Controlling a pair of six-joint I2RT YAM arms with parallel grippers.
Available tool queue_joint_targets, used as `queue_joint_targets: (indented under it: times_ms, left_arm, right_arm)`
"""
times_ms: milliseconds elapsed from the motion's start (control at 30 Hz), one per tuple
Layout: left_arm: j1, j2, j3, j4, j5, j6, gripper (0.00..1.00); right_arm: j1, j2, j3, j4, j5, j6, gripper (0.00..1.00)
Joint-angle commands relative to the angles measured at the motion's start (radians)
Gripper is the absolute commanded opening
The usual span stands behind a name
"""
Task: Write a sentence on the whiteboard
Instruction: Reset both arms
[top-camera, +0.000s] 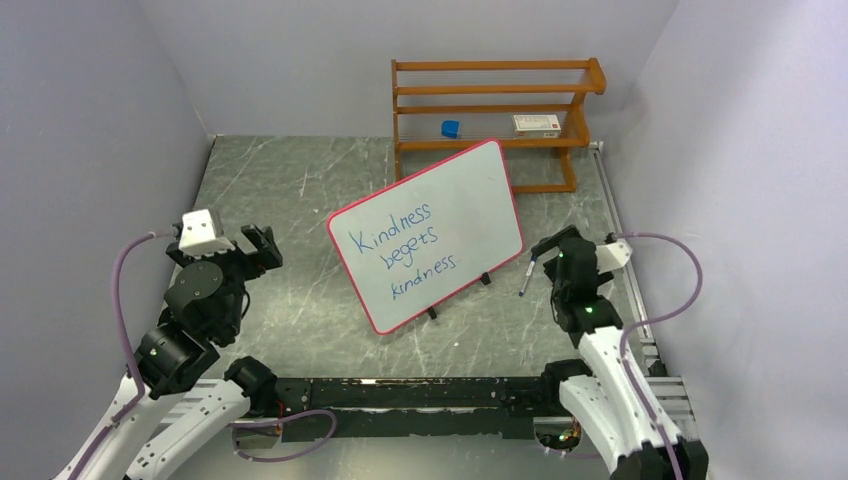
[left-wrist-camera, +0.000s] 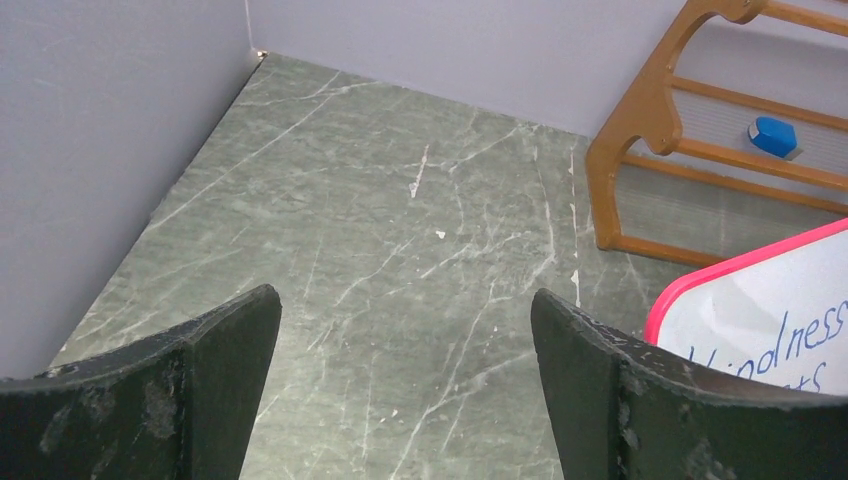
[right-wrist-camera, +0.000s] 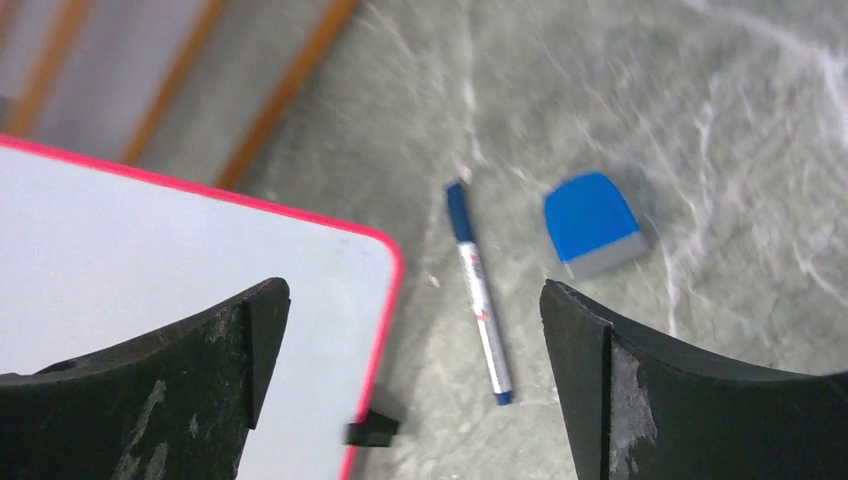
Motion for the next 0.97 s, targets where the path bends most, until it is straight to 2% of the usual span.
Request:
queue_joint_targets:
  times_ms: [0, 100, 267, 433, 567, 933]
  left_arm:
    - [0.009, -0.024, 0.060, -0.077, 0.040, 0.038, 0.97]
    - [0.010, -0.040, 0.087, -0.108, 0.072, 0.057, 0.97]
    - [0.009, -0.092, 0.094, -0.143, 0.059, 0.058, 0.98]
    - [0.009, -0.172, 0.018, -0.127, 0.033, 0.032, 0.98]
    - [0.009, -0.221, -0.068, -0.095, 0.026, -0.003, 0.98]
    - [0.009, -0.212, -0.083, -0.092, -0.006, -0.001, 0.98]
  right_arm:
    - [-0.007, -0.147, 0.122, -0.135, 0.025, -0.116, 1.00]
    - [-0.004, -0.241, 0.192, -0.184, 0.036, -0.222, 1.00]
    - [0.102, -0.370, 0.278, -0.219, 0.113, -0.330, 1.00]
    - [0.243, -0.498, 0.300, -0.141, 0.198, -0.518, 1.00]
    - [0.319, -0.555, 0.299, -0.125, 0.281, -0.608, 1.00]
    - [0.374, -0.598, 0.277, -0.105, 0.307, -0.654, 1.00]
